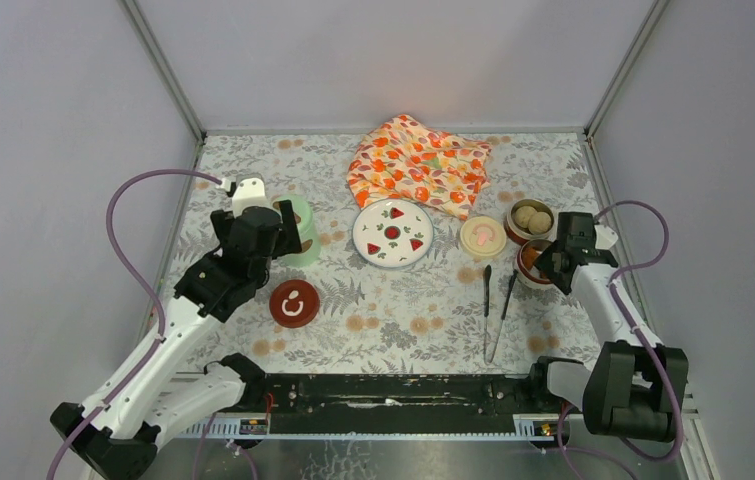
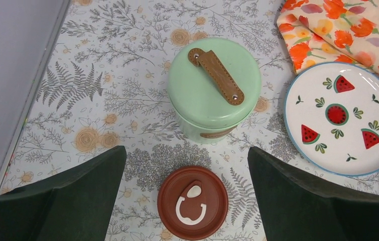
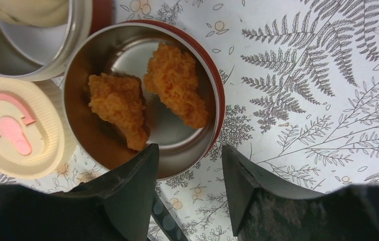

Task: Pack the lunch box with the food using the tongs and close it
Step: Pick up the packing box from the center of the board, then place the packing box at the center of the board.

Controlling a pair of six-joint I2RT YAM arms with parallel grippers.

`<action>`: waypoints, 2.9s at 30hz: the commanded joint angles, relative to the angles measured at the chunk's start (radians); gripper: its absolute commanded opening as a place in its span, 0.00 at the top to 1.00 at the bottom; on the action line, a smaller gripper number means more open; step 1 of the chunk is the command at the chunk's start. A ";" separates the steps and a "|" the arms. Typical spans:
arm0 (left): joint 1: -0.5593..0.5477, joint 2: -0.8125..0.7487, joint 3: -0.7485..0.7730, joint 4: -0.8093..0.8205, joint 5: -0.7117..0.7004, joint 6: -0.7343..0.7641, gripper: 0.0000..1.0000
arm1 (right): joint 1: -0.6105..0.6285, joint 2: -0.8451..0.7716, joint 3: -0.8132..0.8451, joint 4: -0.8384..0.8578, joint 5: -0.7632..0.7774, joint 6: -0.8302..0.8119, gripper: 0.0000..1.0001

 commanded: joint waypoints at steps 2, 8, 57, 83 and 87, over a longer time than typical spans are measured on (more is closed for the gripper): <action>0.016 -0.009 -0.008 0.068 0.007 0.019 0.02 | -0.014 0.027 -0.023 0.055 -0.034 0.063 0.45; 0.033 -0.003 -0.010 0.068 0.011 0.017 0.02 | -0.021 0.075 -0.054 0.094 -0.057 0.079 0.47; 0.106 -0.002 -0.034 0.094 0.086 0.017 0.02 | 0.881 0.248 0.307 -0.066 -0.029 -0.073 1.00; 0.121 -0.039 -0.050 0.130 0.170 0.043 0.01 | 0.819 0.181 0.279 0.031 0.007 -0.165 0.53; 0.123 -0.041 -0.045 0.125 0.175 0.042 0.02 | 0.646 0.154 0.238 0.064 -0.023 -0.182 0.49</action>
